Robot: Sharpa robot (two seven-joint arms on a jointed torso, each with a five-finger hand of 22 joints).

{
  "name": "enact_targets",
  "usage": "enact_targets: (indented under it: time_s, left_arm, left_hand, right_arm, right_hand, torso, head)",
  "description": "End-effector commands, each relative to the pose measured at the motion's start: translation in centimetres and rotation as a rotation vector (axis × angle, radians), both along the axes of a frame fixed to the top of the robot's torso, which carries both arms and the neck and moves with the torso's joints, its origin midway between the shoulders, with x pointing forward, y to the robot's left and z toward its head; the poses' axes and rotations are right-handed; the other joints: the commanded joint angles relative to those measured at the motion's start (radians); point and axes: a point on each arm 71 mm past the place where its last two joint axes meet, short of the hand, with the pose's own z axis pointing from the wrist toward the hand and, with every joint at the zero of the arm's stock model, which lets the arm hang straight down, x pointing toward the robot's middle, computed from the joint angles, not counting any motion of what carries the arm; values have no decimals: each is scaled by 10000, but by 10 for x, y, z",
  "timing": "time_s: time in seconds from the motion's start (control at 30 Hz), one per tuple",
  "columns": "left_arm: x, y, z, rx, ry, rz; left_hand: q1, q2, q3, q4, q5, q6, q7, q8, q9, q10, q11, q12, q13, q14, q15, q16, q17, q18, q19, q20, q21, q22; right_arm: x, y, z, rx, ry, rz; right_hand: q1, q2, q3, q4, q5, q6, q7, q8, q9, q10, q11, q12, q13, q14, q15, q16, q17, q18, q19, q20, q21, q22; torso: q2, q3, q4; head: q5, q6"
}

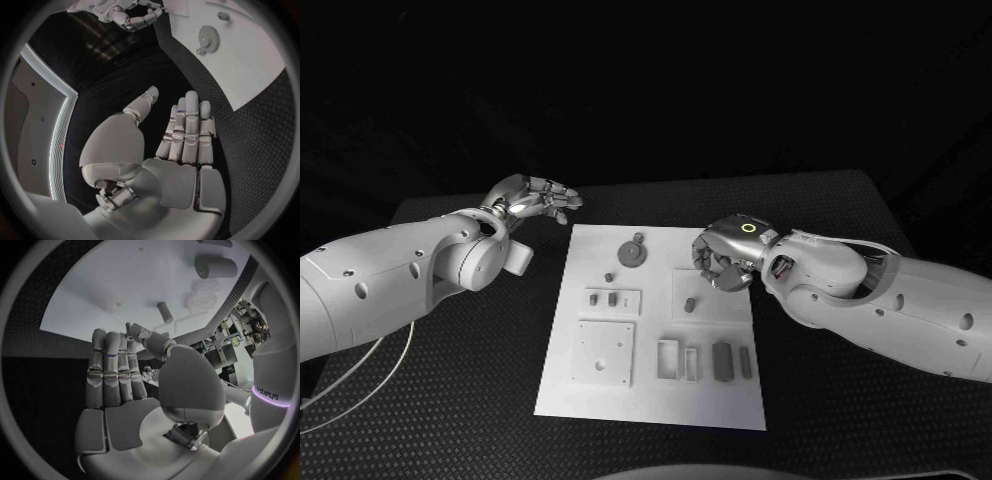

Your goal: Assemble the parts on the task board

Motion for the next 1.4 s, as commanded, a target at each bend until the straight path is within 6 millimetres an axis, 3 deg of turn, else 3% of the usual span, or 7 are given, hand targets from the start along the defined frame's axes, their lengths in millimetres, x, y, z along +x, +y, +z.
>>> enact_targets:
  time_s: [0.03,0.4,0.53,0.63,0.87,1.03,1.4]
  left_arm:
    - [0,-2,1,-98,-16,-101]
    - [2,-5,1,-97,-4,-123]
    - [3,-10,1,-107,-15,-165]
    - [3,-12,1,-113,-10,-191]
    - [5,-17,1,-131,-49,-238]
    - [6,-20,2,-140,-62,-284]
    - [7,-25,2,-158,-47,-371]
  left_hand:
    - [21,77,-74,-8,-51,-54,2,-3,-10,-68,38,5,-15,-85,9,68,17,47,74,-17,-40,11]
    - [25,70,-77,-13,-52,-53,1,1,-12,-85,43,-2,-26,-88,12,66,25,48,76,-16,-46,15]
    - [26,64,-77,-14,-52,-51,0,3,-12,-88,44,-2,-30,-89,13,65,27,48,76,-15,-49,16]
    - [29,60,-77,-15,-52,-49,-1,5,-12,-88,44,-1,-32,-90,14,64,29,48,75,-15,-51,17]
    - [39,55,-72,-17,-51,-51,-1,5,-13,-89,44,0,-36,-93,14,62,32,49,75,-14,-57,18]
    - [44,56,-68,-15,-51,-48,-2,8,-13,-89,45,2,-40,-96,15,59,36,49,74,-13,-62,19]
    - [49,54,-62,-10,-51,-43,-3,14,-14,-91,47,4,-48,-102,18,54,42,48,72,-9,-72,22]
  right_arm:
    - [-4,12,1,257,337,313]
    - [-20,66,7,756,394,1505]
    - [-20,78,7,854,388,1730]
    - [-20,89,6,943,337,1900]
    - [-29,106,-11,881,616,2250]
    - [-36,116,-27,751,882,2478]
    - [-46,126,-46,633,1252,2745]
  right_hand:
    - [-48,42,64,30,21,57,22,37,10,123,-79,15,247,11,-72,60,9,89,68,-18,24,8]
    - [-60,61,91,30,21,34,30,19,15,104,-70,-4,253,-7,-67,58,6,89,57,-16,9,9]
    - [-65,68,95,28,21,29,33,15,17,100,-67,-9,256,-10,-66,59,6,89,54,-15,5,10]
    - [-71,74,99,26,20,23,35,11,19,95,-65,-14,257,-14,-64,59,5,89,51,-14,2,11]
    - [-70,82,106,16,21,14,38,4,22,88,-62,-21,260,-19,-63,59,4,89,47,-14,-3,12]
    - [-73,88,110,8,20,9,40,1,25,85,-60,-25,263,-20,-62,61,3,89,45,-14,-5,14]
    - [-77,99,113,-5,20,3,43,-4,30,84,-58,-29,269,-21,-61,64,3,89,45,-14,-8,18]
  torso:
    - [-5,-7,5]
    - [4,-30,31]
    - [2,-40,50]
    - [0,-46,61]
    - [7,-66,49]
    - [5,-40,46]
    - [5,-28,30]
  head:
    - [74,27]
    - [452,34]
    - [575,145]
    - [692,139]
    - [1028,22]
    - [1231,-97]
    - [1483,-273]
